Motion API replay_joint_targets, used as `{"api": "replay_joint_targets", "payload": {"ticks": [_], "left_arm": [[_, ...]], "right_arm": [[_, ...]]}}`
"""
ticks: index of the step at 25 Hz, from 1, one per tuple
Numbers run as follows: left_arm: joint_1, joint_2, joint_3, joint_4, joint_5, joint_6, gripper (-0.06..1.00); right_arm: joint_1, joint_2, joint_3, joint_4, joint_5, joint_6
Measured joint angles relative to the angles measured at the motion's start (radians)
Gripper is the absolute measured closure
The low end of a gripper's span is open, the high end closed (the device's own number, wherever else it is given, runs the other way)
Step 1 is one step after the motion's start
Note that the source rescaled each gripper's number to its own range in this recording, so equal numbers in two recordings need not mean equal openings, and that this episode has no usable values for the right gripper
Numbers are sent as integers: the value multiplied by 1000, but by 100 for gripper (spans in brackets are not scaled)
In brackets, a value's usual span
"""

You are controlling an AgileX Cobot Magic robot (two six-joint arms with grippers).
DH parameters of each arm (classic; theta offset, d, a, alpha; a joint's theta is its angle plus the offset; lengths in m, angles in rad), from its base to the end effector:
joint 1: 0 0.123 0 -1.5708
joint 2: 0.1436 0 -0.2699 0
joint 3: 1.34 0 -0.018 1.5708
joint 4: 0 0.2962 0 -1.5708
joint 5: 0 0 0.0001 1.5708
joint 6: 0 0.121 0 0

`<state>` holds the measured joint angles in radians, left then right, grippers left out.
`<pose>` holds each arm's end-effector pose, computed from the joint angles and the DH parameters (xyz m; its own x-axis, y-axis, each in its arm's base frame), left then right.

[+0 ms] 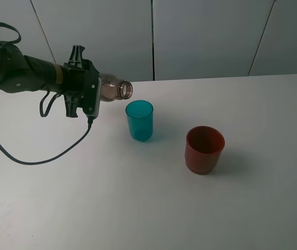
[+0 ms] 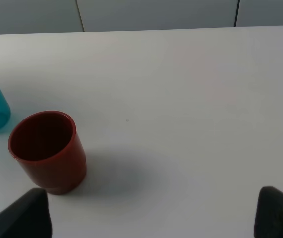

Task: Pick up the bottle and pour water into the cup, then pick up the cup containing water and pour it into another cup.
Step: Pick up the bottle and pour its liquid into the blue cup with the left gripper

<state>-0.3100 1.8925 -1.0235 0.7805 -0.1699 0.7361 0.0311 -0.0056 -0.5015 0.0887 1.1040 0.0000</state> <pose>0.4135 -0.1475 0.0945 0.3557 0.9267 -0.1214 0.6073 -0.1305 0.7837 0.0730 0.0119 0.2821 -0.4899 0.0246 -0.8714 -0.0805 0.9940 0.0734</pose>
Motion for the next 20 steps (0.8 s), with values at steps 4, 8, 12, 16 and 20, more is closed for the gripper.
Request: {"api": "replay_joint_targets", "payload": {"ticks": [4,8,12,16,20], "left_arm": [[-2,25,-19,36,25,0,91],[-2,40,-38,62,31,11,91],[-4,46,-57,77,31,27,91],[-6,46,-70,101,29,35,91],[-10,50,-95,112,31,37,91]], "right_arm": [[0,0,0,0,0,0],[0,0,0,0,0,-6],[0,0,0,0,0,-6],[0,0,0,0,0,-6],[0,0,0,0,0,-6]]}}
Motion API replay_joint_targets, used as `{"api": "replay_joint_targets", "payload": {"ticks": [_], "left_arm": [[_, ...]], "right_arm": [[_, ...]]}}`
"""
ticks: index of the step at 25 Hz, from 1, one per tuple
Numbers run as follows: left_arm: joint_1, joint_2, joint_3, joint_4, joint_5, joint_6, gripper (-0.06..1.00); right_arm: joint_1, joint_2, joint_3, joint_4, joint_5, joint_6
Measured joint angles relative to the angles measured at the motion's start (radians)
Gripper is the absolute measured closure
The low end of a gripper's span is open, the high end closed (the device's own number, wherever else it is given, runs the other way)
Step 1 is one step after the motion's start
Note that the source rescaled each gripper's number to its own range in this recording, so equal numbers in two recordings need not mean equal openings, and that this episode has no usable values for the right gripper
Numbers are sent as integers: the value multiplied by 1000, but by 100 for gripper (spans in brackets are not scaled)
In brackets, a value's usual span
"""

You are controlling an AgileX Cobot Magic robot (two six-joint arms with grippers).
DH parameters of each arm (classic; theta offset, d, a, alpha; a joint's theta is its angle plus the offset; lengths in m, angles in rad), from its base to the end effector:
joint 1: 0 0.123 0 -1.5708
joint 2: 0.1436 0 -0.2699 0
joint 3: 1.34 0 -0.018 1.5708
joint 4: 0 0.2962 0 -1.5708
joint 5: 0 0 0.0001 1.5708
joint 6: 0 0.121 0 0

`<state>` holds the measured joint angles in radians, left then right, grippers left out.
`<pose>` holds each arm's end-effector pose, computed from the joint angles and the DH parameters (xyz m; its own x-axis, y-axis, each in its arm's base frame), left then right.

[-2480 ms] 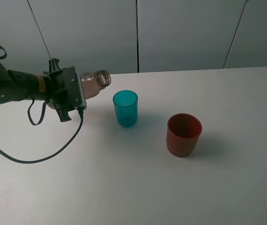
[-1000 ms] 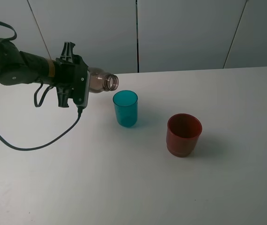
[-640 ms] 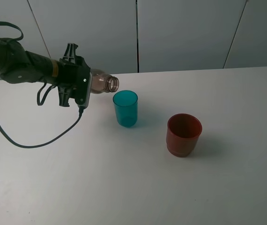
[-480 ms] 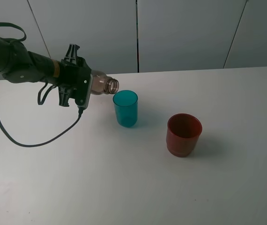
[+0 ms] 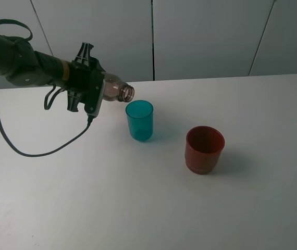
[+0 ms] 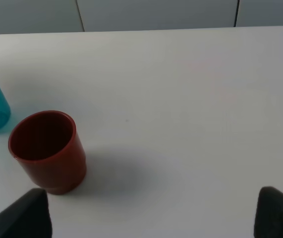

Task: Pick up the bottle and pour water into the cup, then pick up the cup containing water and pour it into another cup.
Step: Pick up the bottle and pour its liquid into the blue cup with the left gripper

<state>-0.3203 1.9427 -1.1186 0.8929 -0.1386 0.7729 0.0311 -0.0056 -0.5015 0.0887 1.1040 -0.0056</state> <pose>0.4328 -0.1572 0.0993 0.4445 0.8957 0.0070 0.5362 -0.2723 0.7989 0.0730 0.0119 0.2821 -0.4895 0.0191 -0.8718 -0.0833 0.9942 0.0685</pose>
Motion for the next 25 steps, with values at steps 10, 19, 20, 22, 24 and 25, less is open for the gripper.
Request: {"api": "replay_joint_targets", "payload": {"ticks": [10,19,20,22,24,25], "left_arm": [[-2,13,-19,19,-2,69,91],[-8,13,-19,23,-19,98,91],[-8,13,-19,23,-19,98,91],[-8,13,-19,23,-19,98,91],[-8,13,-19,23,-19,98,91],[-8,13,-19,23,-17,98,91]], "right_arm": [[0,0,0,0,0,0],[0,0,0,0,0,0],[0,0,0,0,0,0],[0,0,0,0,0,0],[0,0,0,0,0,0],[0,0,0,0,0,0]]}}
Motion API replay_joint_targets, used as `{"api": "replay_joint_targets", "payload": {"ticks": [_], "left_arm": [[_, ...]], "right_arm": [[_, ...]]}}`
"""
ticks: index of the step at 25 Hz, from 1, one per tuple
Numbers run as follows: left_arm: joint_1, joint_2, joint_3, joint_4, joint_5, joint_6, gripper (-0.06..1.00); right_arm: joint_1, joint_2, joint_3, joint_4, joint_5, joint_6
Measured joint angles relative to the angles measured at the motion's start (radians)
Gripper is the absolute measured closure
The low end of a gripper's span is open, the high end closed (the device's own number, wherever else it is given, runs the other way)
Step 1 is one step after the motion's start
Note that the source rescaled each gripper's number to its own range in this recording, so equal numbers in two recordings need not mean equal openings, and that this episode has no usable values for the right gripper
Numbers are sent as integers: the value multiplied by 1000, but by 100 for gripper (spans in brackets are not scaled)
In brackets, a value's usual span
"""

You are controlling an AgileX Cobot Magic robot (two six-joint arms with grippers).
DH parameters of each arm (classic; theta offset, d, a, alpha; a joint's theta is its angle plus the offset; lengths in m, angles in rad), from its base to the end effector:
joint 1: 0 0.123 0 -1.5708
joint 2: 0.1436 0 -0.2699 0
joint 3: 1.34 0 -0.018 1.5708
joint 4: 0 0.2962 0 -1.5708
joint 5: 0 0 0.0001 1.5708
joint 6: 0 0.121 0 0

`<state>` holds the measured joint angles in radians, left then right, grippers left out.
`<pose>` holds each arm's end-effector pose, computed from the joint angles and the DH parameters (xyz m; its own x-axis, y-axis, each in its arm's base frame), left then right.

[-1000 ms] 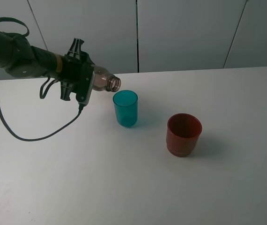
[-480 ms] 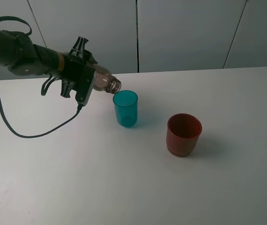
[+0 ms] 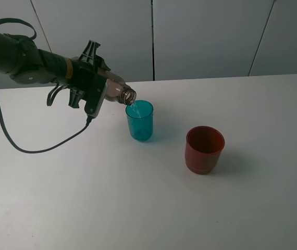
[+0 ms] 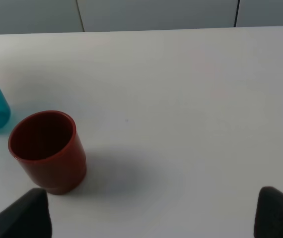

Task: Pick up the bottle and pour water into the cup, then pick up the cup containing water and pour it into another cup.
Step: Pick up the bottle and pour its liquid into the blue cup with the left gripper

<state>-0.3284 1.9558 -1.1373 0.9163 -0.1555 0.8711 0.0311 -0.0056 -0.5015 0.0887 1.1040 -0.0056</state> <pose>0.4355 -0.1640 0.1002 0.5221 0.8474 0.0969 0.4634 -0.3772 0.8019 0.0730 0.0119 0.2821 -0.4895 0.0191 -0.8718 -0.0833 0.9942 0.0685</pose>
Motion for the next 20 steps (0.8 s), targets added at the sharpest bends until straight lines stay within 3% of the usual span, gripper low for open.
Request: {"api": "replay_joint_targets", "payload": {"ticks": [20], "left_arm": [[0,2,-63,2,-5,52,91]], "right_arm": [[0,0,0,0,0,0]]}}
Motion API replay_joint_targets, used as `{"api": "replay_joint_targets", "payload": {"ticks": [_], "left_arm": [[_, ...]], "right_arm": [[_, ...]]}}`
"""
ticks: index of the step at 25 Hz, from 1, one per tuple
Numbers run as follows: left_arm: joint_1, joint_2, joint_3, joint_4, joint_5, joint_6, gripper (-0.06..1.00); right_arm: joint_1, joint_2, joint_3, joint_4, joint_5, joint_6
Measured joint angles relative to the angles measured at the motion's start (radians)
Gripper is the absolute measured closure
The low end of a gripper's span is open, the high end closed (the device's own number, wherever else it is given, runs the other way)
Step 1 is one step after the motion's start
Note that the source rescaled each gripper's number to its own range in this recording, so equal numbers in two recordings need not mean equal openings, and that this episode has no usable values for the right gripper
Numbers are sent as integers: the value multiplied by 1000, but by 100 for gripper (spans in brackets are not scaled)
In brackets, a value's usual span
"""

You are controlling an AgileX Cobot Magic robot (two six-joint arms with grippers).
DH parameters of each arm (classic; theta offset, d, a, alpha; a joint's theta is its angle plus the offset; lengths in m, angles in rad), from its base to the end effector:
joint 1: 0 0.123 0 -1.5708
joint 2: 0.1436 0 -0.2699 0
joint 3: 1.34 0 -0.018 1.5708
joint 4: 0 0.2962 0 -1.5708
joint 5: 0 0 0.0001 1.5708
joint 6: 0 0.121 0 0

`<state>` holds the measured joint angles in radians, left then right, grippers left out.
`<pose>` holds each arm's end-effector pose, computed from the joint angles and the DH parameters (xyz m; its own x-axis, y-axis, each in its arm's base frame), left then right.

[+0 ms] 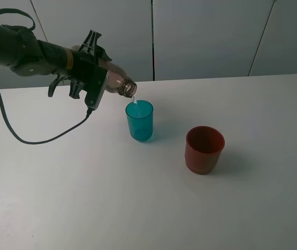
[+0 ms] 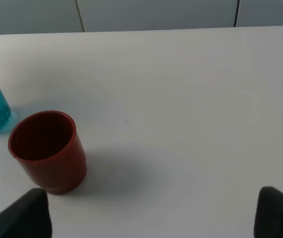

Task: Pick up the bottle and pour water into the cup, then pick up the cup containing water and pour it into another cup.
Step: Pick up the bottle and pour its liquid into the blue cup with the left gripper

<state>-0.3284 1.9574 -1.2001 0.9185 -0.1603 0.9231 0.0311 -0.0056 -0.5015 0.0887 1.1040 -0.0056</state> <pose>0.4501 -0.1695 0.1209 0.5403 0.8274 0.1535 0.3847 -0.4051 0.8294 0.0730 0.0119 0.2821 -0.4895 0.0191 -0.8718 -0.0833 0.9942 0.0685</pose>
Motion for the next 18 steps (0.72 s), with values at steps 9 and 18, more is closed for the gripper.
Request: {"api": "replay_joint_targets", "payload": {"ticks": [9,18], "left_arm": [[0,0,-8,2,-8,54,91],[0,0,-8,2,-9,99,91]], "right_arm": [[0,0,0,0,0,0],[0,0,0,0,0,0]]}}
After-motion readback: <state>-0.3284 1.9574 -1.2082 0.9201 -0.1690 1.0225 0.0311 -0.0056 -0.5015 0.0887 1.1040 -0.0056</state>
